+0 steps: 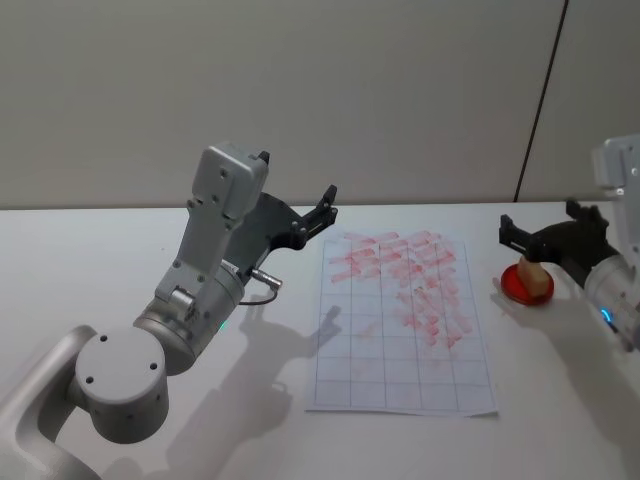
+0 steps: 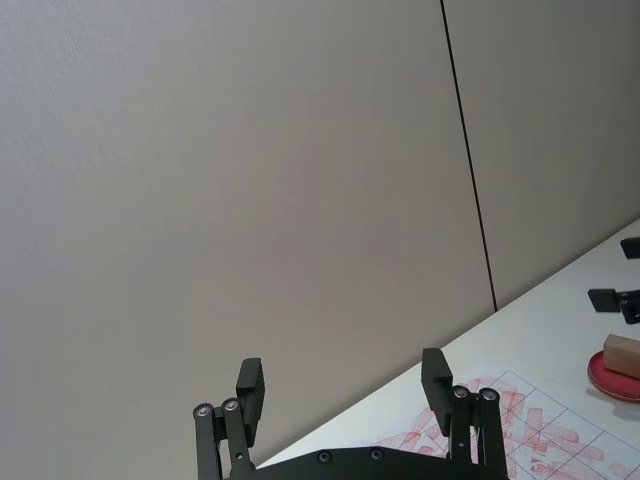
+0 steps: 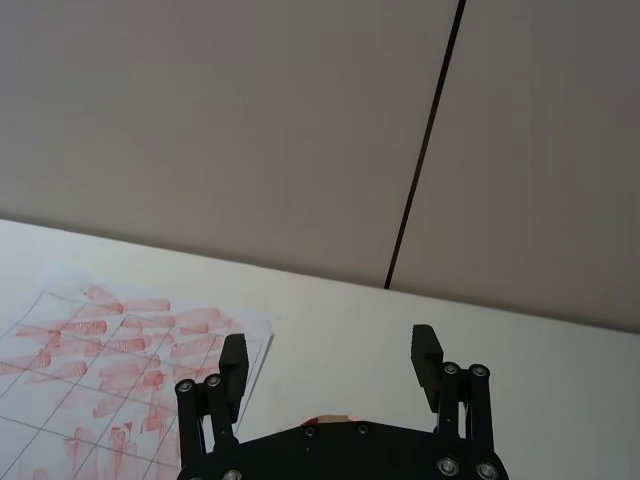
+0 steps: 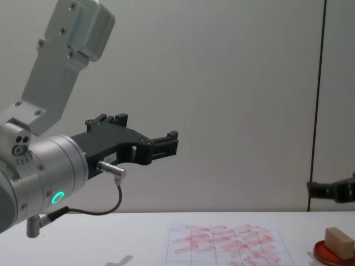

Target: Use the one hand to pick up the stamp and affix it onto the A4 paper.

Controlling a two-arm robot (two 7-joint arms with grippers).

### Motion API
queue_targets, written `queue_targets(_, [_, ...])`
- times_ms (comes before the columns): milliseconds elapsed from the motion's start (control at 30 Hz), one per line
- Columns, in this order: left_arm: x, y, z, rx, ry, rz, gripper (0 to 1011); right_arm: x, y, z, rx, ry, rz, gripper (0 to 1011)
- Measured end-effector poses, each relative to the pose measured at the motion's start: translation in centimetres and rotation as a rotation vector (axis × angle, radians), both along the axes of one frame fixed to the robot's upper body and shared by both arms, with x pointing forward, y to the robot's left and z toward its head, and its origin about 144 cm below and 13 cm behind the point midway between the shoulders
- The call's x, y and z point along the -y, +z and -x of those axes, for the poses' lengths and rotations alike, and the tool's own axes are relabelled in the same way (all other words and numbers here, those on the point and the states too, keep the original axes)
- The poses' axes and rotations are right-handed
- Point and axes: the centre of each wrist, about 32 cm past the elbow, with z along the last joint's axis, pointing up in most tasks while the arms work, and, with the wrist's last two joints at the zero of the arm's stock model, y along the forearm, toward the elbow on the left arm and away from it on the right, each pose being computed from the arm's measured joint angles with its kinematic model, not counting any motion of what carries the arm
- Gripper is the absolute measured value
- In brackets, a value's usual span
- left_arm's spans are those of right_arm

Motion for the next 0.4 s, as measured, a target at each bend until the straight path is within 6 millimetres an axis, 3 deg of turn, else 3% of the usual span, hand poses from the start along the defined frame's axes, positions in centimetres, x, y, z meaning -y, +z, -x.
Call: queue_targets(400, [0.0, 0.0, 0.0, 0.0, 0.0, 0.0, 1001, 1.2, 0.4, 2.0, 0.168, 0.018, 0.054, 1001])
